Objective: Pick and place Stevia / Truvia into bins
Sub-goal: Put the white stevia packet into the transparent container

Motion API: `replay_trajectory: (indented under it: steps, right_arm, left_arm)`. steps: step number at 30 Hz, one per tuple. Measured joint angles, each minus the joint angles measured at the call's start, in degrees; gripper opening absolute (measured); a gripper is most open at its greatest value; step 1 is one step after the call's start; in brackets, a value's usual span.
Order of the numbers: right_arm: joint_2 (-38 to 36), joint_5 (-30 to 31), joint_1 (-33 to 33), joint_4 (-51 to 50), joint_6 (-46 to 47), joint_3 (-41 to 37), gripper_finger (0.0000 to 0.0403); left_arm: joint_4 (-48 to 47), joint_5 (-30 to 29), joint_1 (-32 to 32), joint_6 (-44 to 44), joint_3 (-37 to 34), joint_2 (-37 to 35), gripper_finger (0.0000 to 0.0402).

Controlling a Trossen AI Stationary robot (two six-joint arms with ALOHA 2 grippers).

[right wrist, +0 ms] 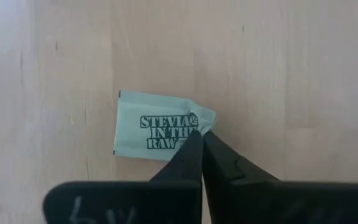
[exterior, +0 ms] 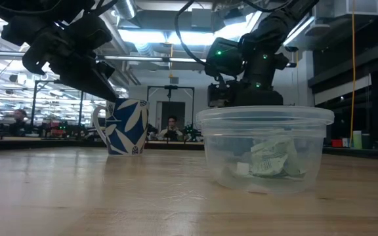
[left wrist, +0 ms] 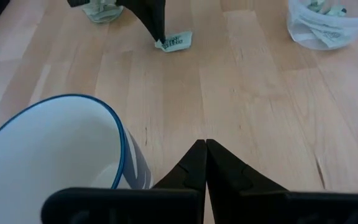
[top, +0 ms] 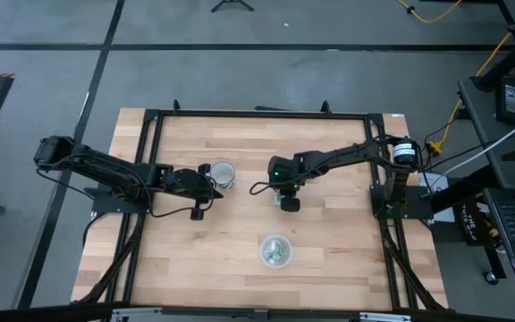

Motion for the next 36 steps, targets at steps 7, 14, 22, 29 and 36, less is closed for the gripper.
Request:
replay_trajectory:
  steps: [7, 14, 22, 29, 36]
  right_arm:
    - [-6.8, -1.1, 0.2, 0.2, -3.6, -0.1, 0.0000]
    - [-12.4, -0.4, 0.2, -1.0, -7.5, -0.4, 0.0000]
    - [-22.8, 3.6, 0.1, 0.2, -7.9, -7.3, 0.0000]
    - [-32.5, 3.7, 0.3, 2.6, -5.2, -10.7, 0.0000]
    - [-34.1, 3.8, 0.5, 4.0, -2.0, -10.8, 0.0000]
  left_arm:
    - [1.1, -0.2, 0.0, 0.7, 0.0, 0.0, 0.0002]
    - [4.5, -0.2, 0.0, 0.7, 0.0, 0.0, 0.0003]
    - [6.5, -0.3, 0.0, 0.9, 0.0, 0.0, 0.0002]
    - [6.6, -1.8, 0.0, 0.9, 0.0, 0.0, 0.0001]
    - [6.7, -1.8, 0.0, 0.9, 0.0, 0.0, 0.0005]
